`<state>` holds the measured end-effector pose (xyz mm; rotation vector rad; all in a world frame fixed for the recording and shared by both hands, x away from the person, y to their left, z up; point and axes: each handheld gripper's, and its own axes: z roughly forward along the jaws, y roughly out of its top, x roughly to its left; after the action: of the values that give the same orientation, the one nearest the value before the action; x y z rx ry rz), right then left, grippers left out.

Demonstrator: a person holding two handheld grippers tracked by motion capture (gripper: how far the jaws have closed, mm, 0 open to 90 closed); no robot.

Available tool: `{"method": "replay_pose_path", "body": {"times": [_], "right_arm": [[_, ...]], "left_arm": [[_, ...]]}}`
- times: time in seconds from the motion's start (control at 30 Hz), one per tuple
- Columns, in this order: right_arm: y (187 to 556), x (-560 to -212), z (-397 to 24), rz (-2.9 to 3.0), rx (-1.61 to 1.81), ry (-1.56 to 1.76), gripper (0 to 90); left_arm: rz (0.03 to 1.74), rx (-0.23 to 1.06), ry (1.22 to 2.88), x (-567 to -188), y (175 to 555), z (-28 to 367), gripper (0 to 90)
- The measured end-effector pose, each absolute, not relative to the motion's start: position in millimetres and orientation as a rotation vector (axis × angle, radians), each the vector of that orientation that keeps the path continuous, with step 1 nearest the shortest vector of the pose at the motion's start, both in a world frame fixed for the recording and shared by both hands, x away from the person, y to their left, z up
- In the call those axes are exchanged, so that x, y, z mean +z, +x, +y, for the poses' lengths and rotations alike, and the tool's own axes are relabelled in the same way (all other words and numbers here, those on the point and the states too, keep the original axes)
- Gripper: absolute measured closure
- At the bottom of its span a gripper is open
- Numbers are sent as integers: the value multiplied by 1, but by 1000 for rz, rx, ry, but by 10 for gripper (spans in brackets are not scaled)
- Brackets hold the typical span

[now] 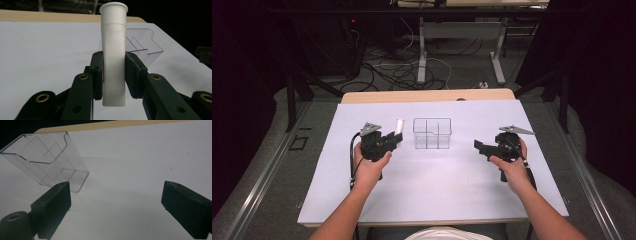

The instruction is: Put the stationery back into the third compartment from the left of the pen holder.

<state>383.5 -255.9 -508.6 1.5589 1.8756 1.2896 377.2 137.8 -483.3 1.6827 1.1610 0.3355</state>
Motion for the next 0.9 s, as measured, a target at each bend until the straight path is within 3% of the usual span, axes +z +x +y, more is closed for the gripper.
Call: {"method": "replay_pose_path", "body": {"times": [0.07,0.37,0.63,0.9], "right_arm": [[381,-507,-252,1868,1302,1543,155],[370,-500,-229,1889,1438,1505,169],[365,-504,-209,1998,1478,1584,265],[366,-509,-203,2036,1541,1647,287]], "left_arm": [[1136,323,1696,-483,374,130,704],[1052,266,1726,-487,363,100,703],[1023,226,1756,-496,358,82,703],[1016,186,1763,-506,355,61,703]]}}
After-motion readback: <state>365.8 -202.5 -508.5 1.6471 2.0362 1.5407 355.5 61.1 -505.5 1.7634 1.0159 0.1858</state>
